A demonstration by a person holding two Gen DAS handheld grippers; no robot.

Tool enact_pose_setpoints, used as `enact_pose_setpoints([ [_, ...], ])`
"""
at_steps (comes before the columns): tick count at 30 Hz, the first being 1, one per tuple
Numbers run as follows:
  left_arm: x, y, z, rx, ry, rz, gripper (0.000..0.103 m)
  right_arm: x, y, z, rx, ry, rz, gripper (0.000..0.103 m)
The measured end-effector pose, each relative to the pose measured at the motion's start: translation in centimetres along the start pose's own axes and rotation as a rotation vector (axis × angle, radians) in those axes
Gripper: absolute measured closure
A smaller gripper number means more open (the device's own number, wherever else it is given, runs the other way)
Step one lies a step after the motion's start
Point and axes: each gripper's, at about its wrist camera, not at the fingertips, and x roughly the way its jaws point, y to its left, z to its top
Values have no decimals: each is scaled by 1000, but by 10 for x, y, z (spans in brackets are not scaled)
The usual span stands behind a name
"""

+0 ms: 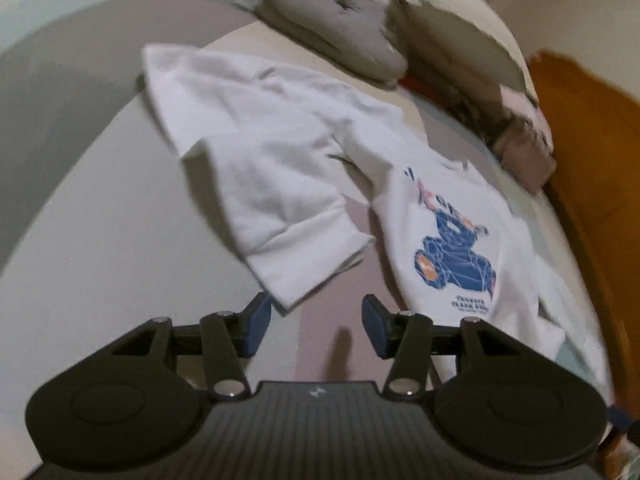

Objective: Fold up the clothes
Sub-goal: 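Grasp the sleeve cuff with the left gripper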

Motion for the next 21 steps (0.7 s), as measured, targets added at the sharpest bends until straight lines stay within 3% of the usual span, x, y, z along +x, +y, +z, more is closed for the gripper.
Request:
enact_pose_setpoints([
  [9,32,49,37,-202,-128,-167,51,6,1,-1,-3,22,-28,0],
  [14,41,50,52,-172,-144,-142,51,9,1,0,0,30,-20,0],
  [18,33,46,56,-117,-183,-65,49,14,2,0,-6,41,-24,0],
  [21,40,52,59,-113,-179,-96,45,20,1,-1,4,56,-20,0],
])
